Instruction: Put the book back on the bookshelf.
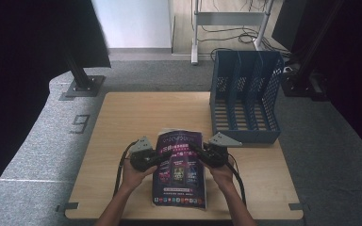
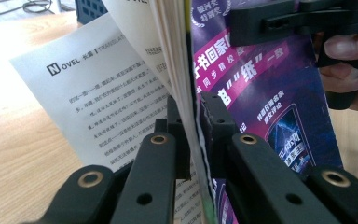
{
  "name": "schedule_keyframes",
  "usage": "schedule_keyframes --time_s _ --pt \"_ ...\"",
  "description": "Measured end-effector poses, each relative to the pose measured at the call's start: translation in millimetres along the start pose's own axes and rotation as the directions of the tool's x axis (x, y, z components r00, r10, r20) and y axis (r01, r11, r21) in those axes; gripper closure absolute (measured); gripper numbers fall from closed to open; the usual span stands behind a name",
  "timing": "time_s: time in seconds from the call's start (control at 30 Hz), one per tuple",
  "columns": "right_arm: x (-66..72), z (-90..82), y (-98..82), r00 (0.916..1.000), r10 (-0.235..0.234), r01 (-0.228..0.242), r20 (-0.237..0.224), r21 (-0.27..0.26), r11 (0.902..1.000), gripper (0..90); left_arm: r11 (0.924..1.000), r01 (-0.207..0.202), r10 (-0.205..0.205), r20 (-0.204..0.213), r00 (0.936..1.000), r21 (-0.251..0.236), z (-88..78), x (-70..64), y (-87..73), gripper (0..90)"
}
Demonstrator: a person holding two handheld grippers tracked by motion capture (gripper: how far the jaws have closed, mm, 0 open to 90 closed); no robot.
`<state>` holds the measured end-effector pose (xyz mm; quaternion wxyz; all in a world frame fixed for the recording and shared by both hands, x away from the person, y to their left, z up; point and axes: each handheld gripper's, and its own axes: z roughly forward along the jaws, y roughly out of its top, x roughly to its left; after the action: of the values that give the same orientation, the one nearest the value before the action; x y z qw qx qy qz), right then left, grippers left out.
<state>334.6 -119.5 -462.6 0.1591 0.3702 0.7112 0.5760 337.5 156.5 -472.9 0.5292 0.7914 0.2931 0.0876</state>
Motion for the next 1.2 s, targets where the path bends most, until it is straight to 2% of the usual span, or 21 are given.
schedule_keyframes --time_s 0.27,0.87,1.2 --pt "8.1 -7.4 6.1 0.9986 -0.052 0.052 0.003 -0.024 0.9983 77.8 0.9995 -0.019 0.019 -0.009 0.9998 -0.026 -6.2 -3.2 4.3 84.2" --pt "13.8 -15.4 11.8 0.9963 -0.085 0.086 0.006 -0.052 0.995 78.6 0.9979 -0.033 0.033 0.003 0.9994 -0.055 -11.8 -6.2 8.3 84.5" --pt "21.9 -26.6 19.9 0.9932 -0.116 0.116 0.01 -0.106 0.9876 80.0 0.9931 -0.058 0.058 -0.008 0.9983 -0.101 -19.3 -12.1 17.2 87.1"
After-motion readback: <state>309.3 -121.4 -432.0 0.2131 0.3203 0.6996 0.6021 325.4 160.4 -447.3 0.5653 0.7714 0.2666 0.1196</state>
